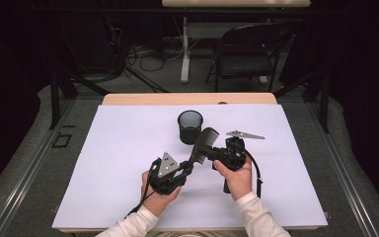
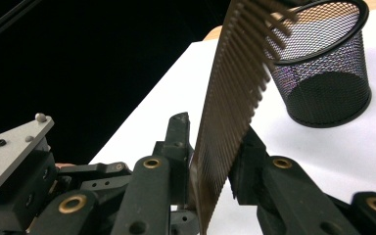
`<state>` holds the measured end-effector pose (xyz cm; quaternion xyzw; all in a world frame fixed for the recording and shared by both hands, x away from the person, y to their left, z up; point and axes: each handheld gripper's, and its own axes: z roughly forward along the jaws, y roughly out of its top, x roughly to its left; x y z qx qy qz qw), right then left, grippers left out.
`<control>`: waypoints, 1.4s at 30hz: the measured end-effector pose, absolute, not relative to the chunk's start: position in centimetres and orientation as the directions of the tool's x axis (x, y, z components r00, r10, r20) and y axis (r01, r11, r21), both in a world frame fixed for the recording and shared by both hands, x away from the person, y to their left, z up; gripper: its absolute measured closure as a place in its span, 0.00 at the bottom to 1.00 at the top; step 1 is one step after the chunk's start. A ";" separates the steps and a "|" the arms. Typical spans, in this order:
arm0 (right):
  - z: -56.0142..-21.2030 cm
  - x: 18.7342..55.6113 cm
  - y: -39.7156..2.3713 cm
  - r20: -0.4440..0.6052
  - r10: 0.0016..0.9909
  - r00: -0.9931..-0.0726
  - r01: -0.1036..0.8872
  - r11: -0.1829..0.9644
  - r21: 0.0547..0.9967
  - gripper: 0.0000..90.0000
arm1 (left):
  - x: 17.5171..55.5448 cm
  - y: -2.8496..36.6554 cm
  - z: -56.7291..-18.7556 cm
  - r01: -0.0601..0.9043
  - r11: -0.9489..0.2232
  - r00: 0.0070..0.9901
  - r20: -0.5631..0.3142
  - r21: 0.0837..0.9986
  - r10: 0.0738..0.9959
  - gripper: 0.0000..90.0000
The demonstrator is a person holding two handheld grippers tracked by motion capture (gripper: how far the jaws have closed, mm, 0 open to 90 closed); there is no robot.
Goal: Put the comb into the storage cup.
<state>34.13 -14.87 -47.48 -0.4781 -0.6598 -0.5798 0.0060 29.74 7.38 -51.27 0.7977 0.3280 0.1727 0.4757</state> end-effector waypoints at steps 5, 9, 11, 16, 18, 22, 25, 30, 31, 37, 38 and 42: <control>-47.4 34.2 -15.1 0.574 0.620 -0.535 0.643 -0.142 0.753 0.83 | 29.7 7.3 -51.3 0.360 -0.331 0.727 -0.040 0.872 0.686 0.81; -47.3 34.2 -15.3 0.581 0.618 -0.530 0.643 -0.153 0.750 0.83 | 29.6 7.2 -51.4 0.361 -0.335 0.728 -0.039 0.870 0.684 0.81; -47.3 34.3 -15.4 0.581 0.619 -0.528 0.642 -0.157 0.751 0.83 | 29.6 7.2 -51.5 0.358 -0.340 0.731 -0.034 0.869 0.682 0.81; -47.3 34.3 -15.6 0.581 0.623 -0.523 0.640 -0.163 0.751 0.84 | 29.5 7.0 -51.6 0.359 -0.343 0.734 -0.035 0.868 0.678 0.81; -47.3 34.3 -15.7 0.582 0.624 -0.521 0.640 -0.165 0.750 0.84 | 29.5 6.9 -51.7 0.361 -0.345 0.734 -0.036 0.866 0.678 0.81; -47.3 34.4 -15.8 0.583 0.628 -0.516 0.641 -0.168 0.749 0.85 | 29.5 6.9 -51.7 0.358 -0.351 0.736 -0.030 0.865 0.676 0.81; -47.3 34.4 -15.9 0.584 0.628 -0.514 0.642 -0.170 0.748 0.86 | 29.5 6.9 -51.7 0.358 -0.350 0.736 -0.031 0.865 0.676 0.81; -47.3 34.4 -16.0 0.586 0.629 -0.511 0.643 -0.173 0.746 0.89 | 29.5 6.9 -51.7 0.359 -0.349 0.737 -0.034 0.866 0.675 0.80; -47.3 34.5 -16.0 0.589 0.628 -0.509 0.644 -0.176 0.744 0.89 | 29.5 6.9 -51.7 0.360 -0.348 0.736 -0.034 0.866 0.676 0.81; -47.4 34.5 -16.1 0.595 0.624 -0.507 0.650 -0.177 0.739 0.92 | 29.5 6.9 -51.8 0.367 -0.340 0.733 -0.044 0.866 0.678 0.81; -47.4 34.5 -16.1 0.593 0.625 -0.508 0.648 -0.176 0.741 0.93 | 29.5 6.9 -51.8 0.367 -0.341 0.734 -0.044 0.866 0.678 0.81; -47.4 34.5 -16.1 0.598 0.623 -0.504 0.653 -0.179 0.736 0.93 | 29.5 6.9 -51.8 0.369 -0.340 0.735 -0.047 0.865 0.677 0.81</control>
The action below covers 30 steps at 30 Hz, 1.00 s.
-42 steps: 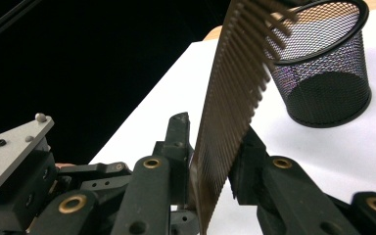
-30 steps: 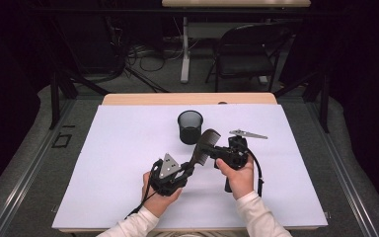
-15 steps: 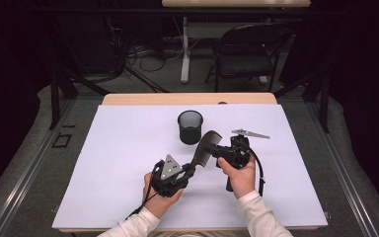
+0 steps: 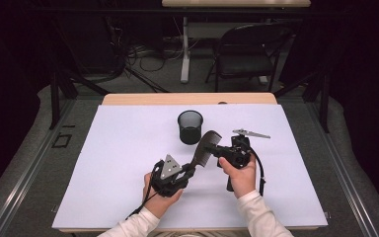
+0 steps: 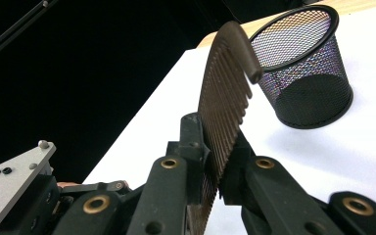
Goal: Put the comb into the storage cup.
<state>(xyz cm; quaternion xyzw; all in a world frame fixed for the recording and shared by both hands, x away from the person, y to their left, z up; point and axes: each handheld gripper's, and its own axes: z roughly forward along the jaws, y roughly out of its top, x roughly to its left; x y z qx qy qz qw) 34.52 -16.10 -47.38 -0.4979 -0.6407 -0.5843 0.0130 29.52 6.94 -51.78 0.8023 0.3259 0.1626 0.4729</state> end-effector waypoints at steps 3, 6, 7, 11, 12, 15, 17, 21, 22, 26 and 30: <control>-47.4 34.5 -16.1 0.603 0.619 -0.503 0.656 -0.181 0.733 0.94 | 29.5 6.9 -51.8 0.369 -0.339 0.734 -0.048 0.865 0.677 0.81; -47.4 34.6 -16.1 0.603 0.617 -0.505 0.657 -0.179 0.733 0.94 | 29.5 6.9 -51.8 0.372 -0.337 0.734 -0.051 0.865 0.677 0.80; -47.4 34.6 -16.2 0.604 0.616 -0.505 0.657 -0.179 0.732 0.94 | 29.5 6.9 -51.9 0.370 -0.335 0.734 -0.052 0.867 0.678 0.81; -47.5 34.6 -16.2 0.609 0.612 -0.504 0.660 -0.182 0.729 0.95 | 29.5 6.9 -51.9 0.370 -0.335 0.734 -0.051 0.867 0.678 0.81; -47.5 34.6 -16.2 0.611 0.611 -0.504 0.661 -0.183 0.728 0.95 | 29.5 6.9 -51.9 0.369 -0.335 0.733 -0.051 0.867 0.678 0.81; -47.5 34.6 -16.2 0.623 0.602 -0.500 0.667 -0.191 0.720 0.95 | 29.5 6.9 -51.9 0.367 -0.338 0.734 -0.047 0.867 0.678 0.81; -47.6 34.7 -16.3 0.631 0.595 -0.498 0.673 -0.193 0.714 0.96 | 29.5 6.9 -51.9 0.367 -0.339 0.734 -0.046 0.866 0.677 0.81; -47.7 34.8 -16.4 0.644 0.584 -0.494 0.682 -0.200 0.704 0.96 | 29.5 6.9 -51.9 0.366 -0.345 0.735 -0.041 0.864 0.677 0.80; -47.8 34.8 -16.5 0.647 0.582 -0.493 0.683 -0.202 0.702 0.96 | 29.5 6.9 -51.9 0.366 -0.345 0.735 -0.040 0.864 0.677 0.80; -47.8 34.9 -16.5 0.660 0.570 -0.489 0.690 -0.211 0.693 0.96 | 29.5 6.9 -51.9 0.361 -0.346 0.733 -0.034 0.866 0.680 0.80; -47.8 34.9 -16.6 0.667 0.565 -0.486 0.695 -0.213 0.687 0.96 | 29.5 6.8 -51.9 0.363 -0.344 0.730 -0.035 0.866 0.683 0.80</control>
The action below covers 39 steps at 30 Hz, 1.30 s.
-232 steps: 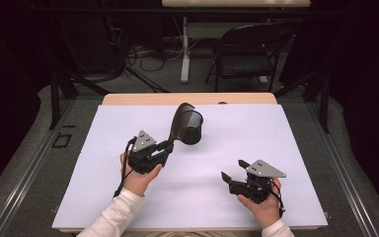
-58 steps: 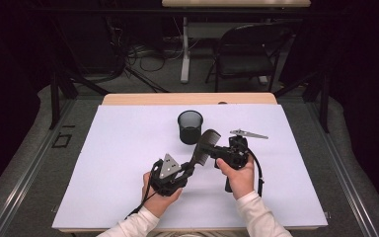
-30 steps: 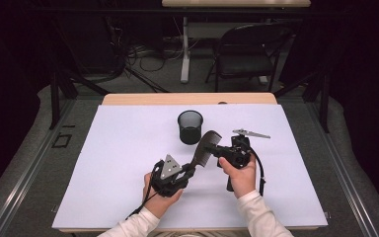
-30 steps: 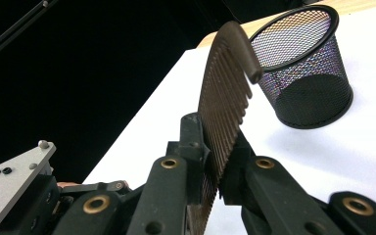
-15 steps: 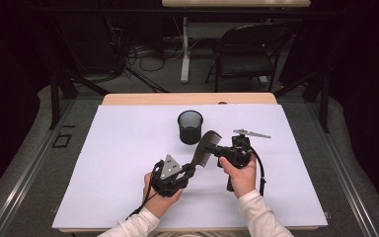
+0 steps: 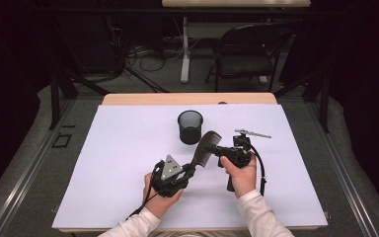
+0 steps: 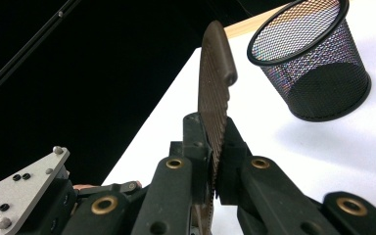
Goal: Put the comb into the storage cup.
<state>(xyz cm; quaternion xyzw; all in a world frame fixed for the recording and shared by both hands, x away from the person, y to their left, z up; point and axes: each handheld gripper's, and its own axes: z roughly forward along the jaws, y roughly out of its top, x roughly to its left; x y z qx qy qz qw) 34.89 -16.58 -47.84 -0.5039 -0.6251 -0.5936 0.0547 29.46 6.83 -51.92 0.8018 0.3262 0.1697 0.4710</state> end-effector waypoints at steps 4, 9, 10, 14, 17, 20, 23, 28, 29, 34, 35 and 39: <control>-47.9 34.9 -16.7 0.675 0.556 -0.484 0.699 -0.219 0.681 0.96 | 29.4 6.8 -51.9 0.361 -0.343 0.730 -0.034 0.867 0.683 0.80; -47.9 35.0 -16.7 0.683 0.549 -0.482 0.701 -0.226 0.676 0.96 | 29.4 6.8 -51.9 0.355 -0.345 0.729 -0.027 0.869 0.683 0.80; -47.9 35.0 -16.7 0.683 0.548 -0.483 0.701 -0.226 0.677 0.96 | 29.4 6.8 -51.9 0.354 -0.347 0.730 -0.025 0.869 0.683 0.80; -47.9 35.0 -16.7 0.683 0.548 -0.483 0.701 -0.225 0.676 0.96 | 29.4 6.8 -51.9 0.354 -0.348 0.729 -0.023 0.868 0.684 0.80; -47.9 34.9 -16.7 0.683 0.547 -0.484 0.702 -0.224 0.677 0.96 | 29.3 6.8 -51.9 0.353 -0.347 0.728 -0.022 0.869 0.685 0.80; -47.9 35.0 -16.7 0.687 0.543 -0.482 0.703 -0.228 0.674 0.96 | 29.3 6.8 -51.9 0.352 -0.346 0.728 -0.021 0.870 0.686 0.80; -47.9 35.0 -16.8 0.686 0.544 -0.483 0.702 -0.228 0.675 0.96 | 29.3 6.8 -51.9 0.349 -0.348 0.727 -0.017 0.870 0.687 0.80; -47.9 35.0 -16.8 0.688 0.543 -0.481 0.703 -0.230 0.673 0.96 | 29.4 6.9 -51.9 0.353 -0.340 0.725 -0.026 0.872 0.688 0.80; -48.0 35.0 -16.8 0.687 0.543 -0.483 0.701 -0.229 0.675 0.96 | 29.4 6.9 -51.9 0.353 -0.340 0.725 -0.026 0.872 0.688 0.80; -48.0 35.0 -16.8 0.688 0.542 -0.482 0.703 -0.229 0.673 0.96 | 29.4 6.9 -51.9 0.355 -0.338 0.722 -0.026 0.872 0.691 0.79; -48.0 35.0 -16.8 0.690 0.541 -0.482 0.704 -0.229 0.672 0.96 | 29.4 6.9 -51.9 0.357 -0.334 0.721 -0.030 0.872 0.693 0.79; -48.0 35.0 -16.8 0.698 0.533 -0.478 0.710 -0.233 0.664 0.96 | 29.5 7.0 -52.0 0.362 -0.330 0.719 -0.036 0.872 0.694 0.78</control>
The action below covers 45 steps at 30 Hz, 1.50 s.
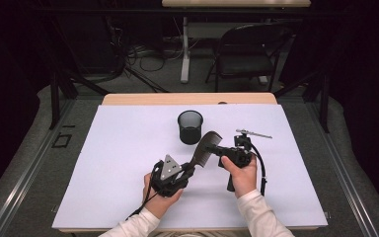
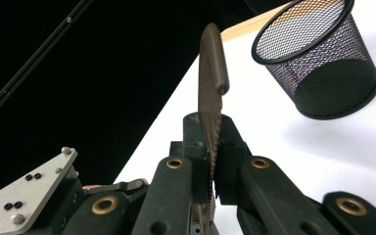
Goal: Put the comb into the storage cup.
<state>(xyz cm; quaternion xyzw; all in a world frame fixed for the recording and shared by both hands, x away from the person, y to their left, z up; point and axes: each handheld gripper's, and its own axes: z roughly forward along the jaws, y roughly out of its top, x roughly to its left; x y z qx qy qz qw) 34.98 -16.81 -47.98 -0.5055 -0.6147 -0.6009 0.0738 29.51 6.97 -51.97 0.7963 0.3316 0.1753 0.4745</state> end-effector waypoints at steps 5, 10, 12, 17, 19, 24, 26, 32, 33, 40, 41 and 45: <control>-48.0 35.0 -16.8 0.705 0.526 -0.476 0.717 -0.233 0.657 0.96 | 29.6 7.0 -52.0 0.364 -0.329 0.718 -0.037 0.872 0.695 0.76; -48.0 35.0 -16.9 0.708 0.521 -0.476 0.717 -0.236 0.656 0.96 | 29.6 7.1 -52.0 0.365 -0.323 0.718 -0.043 0.873 0.695 0.71; -48.1 35.1 -16.9 0.709 0.523 -0.474 0.715 -0.241 0.656 0.96 | 29.6 7.1 -52.0 0.367 -0.318 0.716 -0.047 0.874 0.697 0.68; -48.1 35.1 -17.0 0.709 0.525 -0.471 0.712 -0.248 0.657 0.96 | 29.8 7.1 -52.0 0.371 -0.302 0.713 -0.061 0.878 0.699 0.58; -48.1 35.1 -17.1 0.708 0.528 -0.469 0.711 -0.250 0.658 0.96 | 29.8 7.2 -52.0 0.371 -0.295 0.712 -0.065 0.881 0.699 0.54; -48.1 35.1 -17.2 0.706 0.531 -0.469 0.709 -0.251 0.659 0.96 | 29.9 7.3 -51.9 0.370 -0.287 0.708 -0.069 0.883 0.703 0.49; -48.2 35.2 -17.2 0.705 0.533 -0.467 0.708 -0.253 0.660 0.96 | 30.0 7.3 -51.9 0.369 -0.289 0.708 -0.065 0.884 0.703 0.47; -48.2 35.2 -17.5 0.704 0.540 -0.461 0.701 -0.264 0.662 0.96 | 30.1 7.4 -51.8 0.368 -0.275 0.708 -0.076 0.888 0.702 0.42; -48.2 35.2 -17.5 0.705 0.542 -0.457 0.702 -0.266 0.660 0.96 | 30.1 7.4 -51.8 0.368 -0.274 0.709 -0.078 0.888 0.701 0.42; -48.2 35.4 -17.9 0.704 0.546 -0.454 0.695 -0.278 0.663 0.96 | 30.3 7.6 -51.5 0.360 -0.274 0.714 -0.074 0.892 0.696 0.40; -48.2 35.4 -17.9 0.705 0.548 -0.451 0.696 -0.279 0.662 0.96 | 30.3 7.6 -51.5 0.361 -0.275 0.713 -0.073 0.891 0.698 0.39; -48.2 35.5 -18.3 0.702 0.554 -0.447 0.689 -0.287 0.666 0.96 | 30.4 7.7 -51.4 0.346 -0.262 0.723 -0.078 0.901 0.687 0.39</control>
